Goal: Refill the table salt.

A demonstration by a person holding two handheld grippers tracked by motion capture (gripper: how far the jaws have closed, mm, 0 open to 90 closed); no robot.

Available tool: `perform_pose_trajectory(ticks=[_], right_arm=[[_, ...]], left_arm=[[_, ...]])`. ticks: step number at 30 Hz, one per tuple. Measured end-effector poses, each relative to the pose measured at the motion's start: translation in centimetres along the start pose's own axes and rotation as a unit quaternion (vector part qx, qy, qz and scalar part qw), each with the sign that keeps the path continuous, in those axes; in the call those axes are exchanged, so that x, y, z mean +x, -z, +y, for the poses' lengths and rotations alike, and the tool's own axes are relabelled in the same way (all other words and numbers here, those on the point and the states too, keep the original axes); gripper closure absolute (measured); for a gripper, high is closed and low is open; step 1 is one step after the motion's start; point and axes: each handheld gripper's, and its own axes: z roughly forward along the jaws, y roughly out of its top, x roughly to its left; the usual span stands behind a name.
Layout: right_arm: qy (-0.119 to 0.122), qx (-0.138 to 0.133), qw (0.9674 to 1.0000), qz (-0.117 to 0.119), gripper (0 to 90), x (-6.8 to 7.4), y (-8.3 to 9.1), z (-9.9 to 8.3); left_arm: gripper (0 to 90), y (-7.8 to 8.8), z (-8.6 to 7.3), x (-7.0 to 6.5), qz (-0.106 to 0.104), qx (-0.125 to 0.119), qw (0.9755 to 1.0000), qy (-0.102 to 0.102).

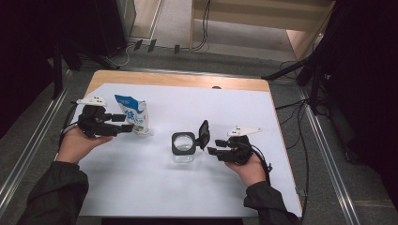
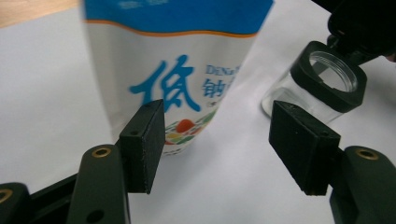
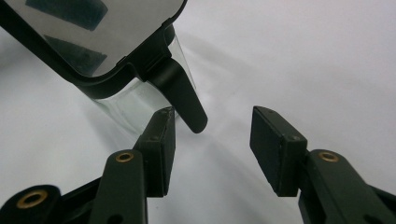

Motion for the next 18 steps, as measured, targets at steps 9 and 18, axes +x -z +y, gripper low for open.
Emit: perform_pose_trajectory(ticks=[9,18], right_arm=[[-0.003,0.009,1.0000,-0.004,52.7,0.2,0.1,-0.2],[-0.005,0.004,1.0000,-0.008,52.6,0.4,0.7,-1.2]], left_arm=[[36.8,0.8,0.2,2.1,0.025,-0.006,0.9996,0.008],[37.1,0.2,1.4,3.2,0.028,-0.006,0.9995,-0.012]])
